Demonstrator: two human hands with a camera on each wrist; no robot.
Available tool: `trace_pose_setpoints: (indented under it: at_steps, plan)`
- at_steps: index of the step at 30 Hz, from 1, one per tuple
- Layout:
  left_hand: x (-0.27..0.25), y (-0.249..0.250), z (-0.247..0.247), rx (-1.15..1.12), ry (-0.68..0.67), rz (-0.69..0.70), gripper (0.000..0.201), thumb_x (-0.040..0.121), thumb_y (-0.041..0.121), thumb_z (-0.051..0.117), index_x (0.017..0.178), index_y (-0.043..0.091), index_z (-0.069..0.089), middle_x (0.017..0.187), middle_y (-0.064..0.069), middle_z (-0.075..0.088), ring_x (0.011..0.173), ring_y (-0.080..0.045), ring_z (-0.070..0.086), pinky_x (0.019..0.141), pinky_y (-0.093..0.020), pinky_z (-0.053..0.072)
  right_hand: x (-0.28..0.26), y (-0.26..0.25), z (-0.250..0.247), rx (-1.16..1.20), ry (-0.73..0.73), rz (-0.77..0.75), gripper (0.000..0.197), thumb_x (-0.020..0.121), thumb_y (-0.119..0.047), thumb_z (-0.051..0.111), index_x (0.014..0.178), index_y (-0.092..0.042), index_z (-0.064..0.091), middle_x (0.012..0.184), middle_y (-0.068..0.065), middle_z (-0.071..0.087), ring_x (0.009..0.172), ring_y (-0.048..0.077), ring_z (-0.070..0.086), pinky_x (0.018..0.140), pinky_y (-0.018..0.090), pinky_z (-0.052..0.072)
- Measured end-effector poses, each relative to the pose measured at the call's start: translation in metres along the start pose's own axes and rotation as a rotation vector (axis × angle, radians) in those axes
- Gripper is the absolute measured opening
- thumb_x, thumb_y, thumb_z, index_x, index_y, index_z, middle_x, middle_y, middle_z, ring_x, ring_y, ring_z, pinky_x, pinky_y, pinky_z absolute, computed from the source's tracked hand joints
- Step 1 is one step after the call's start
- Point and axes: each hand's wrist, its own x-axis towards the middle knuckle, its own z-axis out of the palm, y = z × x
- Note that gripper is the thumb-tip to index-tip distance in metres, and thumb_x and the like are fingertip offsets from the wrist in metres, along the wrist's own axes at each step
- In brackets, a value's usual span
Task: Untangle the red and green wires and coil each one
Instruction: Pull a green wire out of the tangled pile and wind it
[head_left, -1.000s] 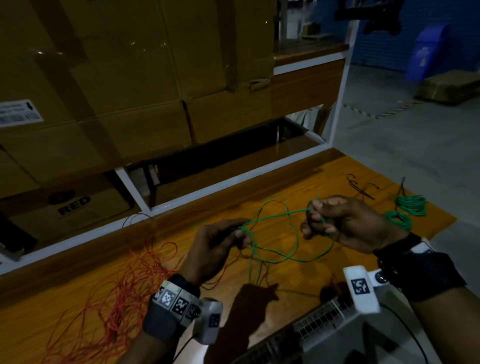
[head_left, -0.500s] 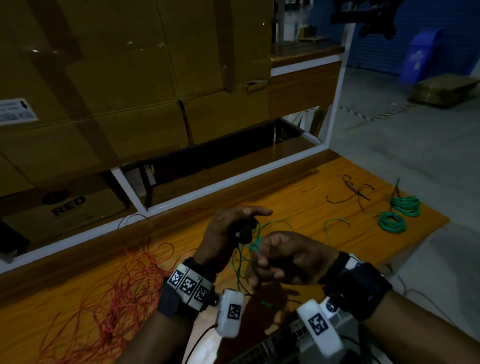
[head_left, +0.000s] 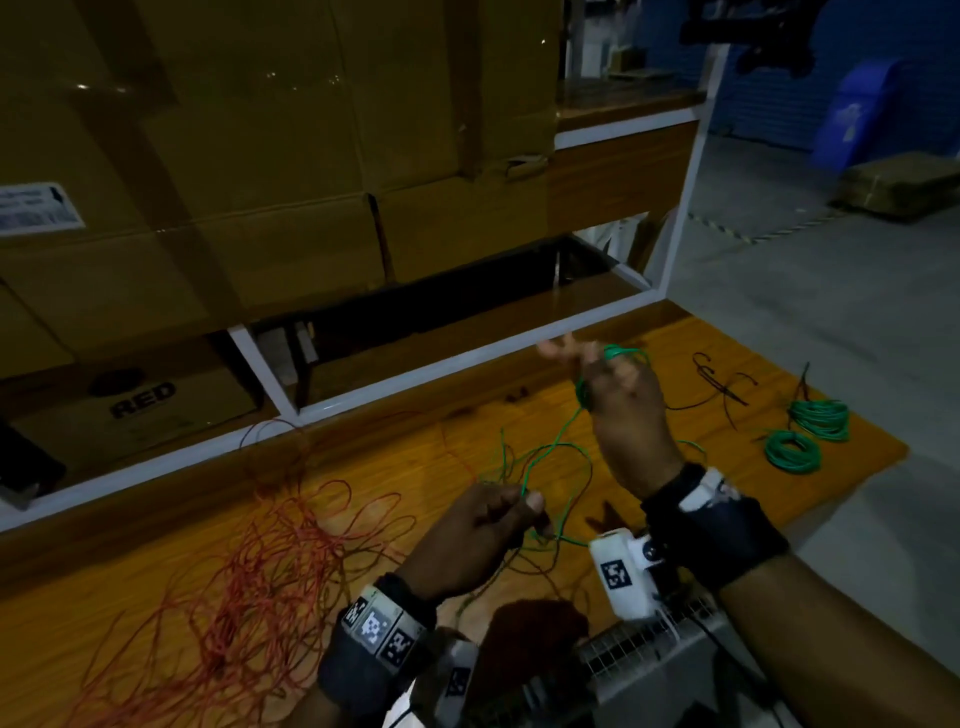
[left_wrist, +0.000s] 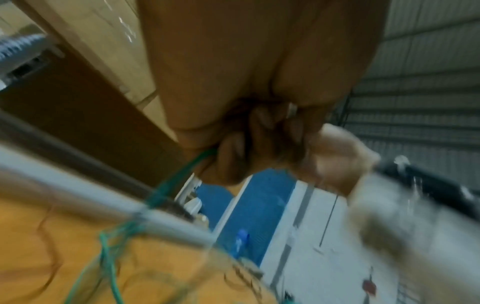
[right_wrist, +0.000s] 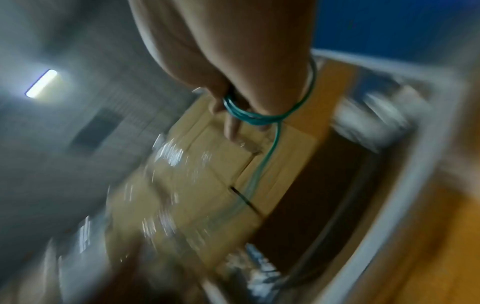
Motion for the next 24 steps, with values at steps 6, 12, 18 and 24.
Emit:
trace_pose_setpoints:
  at_steps: [6,12,18,24]
  plan:
    - [0.0,0.004,-0.027,0.287,0.057,-0.005,0.025,0.105,0.036,0.056,0.097,0.019,0.072,0.068,0.001,0.064,0.061,-0.017,0.061,0.06,-0.042,0.049,-0.022,0.035,-0.01,-0.864,-0.601,-0.028,0.034,0.106,-0.039,0.045,0.082,-0.019,0.058,0.094,0.004,0.067,0.082,0.023,0.062,0.075,0.044,0.049]
    - [0.002,0.01,-0.05,0.284,0.23,0.123,0.025,0.094,0.046,0.064,0.089,0.026,0.078,0.074,0.01,0.071,0.071,-0.01,0.068,0.062,-0.037,0.054,-0.046,0.025,-0.006,-0.218,-0.868,0.377,0.053,0.109,-0.043,0.039,0.087,-0.009,0.074,0.072,0.007,0.068,0.087,0.04,0.066,0.087,0.037,0.05]
    - [0.02,0.012,-0.041,0.143,0.268,0.25,0.028,0.098,0.038,0.065,0.091,0.015,0.079,0.07,0.001,0.068,0.065,-0.019,0.064,0.06,-0.036,0.05,-0.059,0.011,0.009,0.286,-0.857,0.552,0.04,0.108,-0.032,0.042,0.078,-0.011,0.058,0.054,-0.002,0.042,0.068,0.028,0.04,0.072,0.036,0.041]
    - [0.029,0.009,-0.023,-0.1,0.246,0.237,0.035,0.101,0.033,0.059,0.1,0.003,0.077,0.06,-0.009,0.056,0.052,-0.026,0.051,0.053,-0.031,0.039,-0.061,-0.003,0.004,0.54,-0.779,0.543,0.037,0.103,-0.039,0.047,0.08,-0.014,0.062,0.054,0.0,0.049,0.067,0.023,0.062,0.072,0.032,0.051]
